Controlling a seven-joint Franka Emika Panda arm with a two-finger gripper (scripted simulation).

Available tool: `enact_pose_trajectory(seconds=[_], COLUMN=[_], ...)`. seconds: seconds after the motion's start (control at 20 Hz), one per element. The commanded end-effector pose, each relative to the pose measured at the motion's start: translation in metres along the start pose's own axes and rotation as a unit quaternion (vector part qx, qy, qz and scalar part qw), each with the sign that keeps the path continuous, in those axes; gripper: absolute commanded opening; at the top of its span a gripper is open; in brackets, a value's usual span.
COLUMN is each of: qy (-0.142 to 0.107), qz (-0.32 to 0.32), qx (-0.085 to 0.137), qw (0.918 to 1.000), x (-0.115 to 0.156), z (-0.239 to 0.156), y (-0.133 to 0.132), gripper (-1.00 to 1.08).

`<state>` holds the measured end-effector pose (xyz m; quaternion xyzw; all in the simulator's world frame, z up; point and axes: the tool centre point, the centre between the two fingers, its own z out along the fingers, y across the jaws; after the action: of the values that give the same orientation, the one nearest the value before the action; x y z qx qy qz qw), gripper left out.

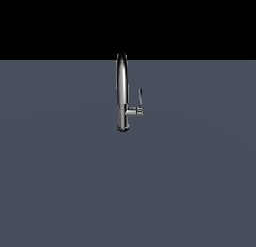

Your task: Turn on the faucet by rotating a designated handle.

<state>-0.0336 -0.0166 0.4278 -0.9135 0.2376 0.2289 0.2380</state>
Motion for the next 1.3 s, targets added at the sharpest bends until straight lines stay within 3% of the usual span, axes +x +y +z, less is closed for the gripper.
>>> enact_pose_trajectory(seconds=[0.0,0.35,0.65,0.95,1.25], qy=[-0.019,-0.072,-0.119,-0.169,-0.222], qz=[0.017,0.066,0.11,0.156,0.205], qx=[0.017,0.065,0.108,0.153,0.202], qw=[0.9995,0.9931,0.9808,0.961,0.9317], x=[0.016,0.062,0.102,0.144,0.186], z=[0.002,0.01,0.02,0.036,0.058], y=[-0.002,-0.005,-0.005,-0.002,0.004], gripper=[-1.0,-1.0,-1.0,-1.0,-1.0])
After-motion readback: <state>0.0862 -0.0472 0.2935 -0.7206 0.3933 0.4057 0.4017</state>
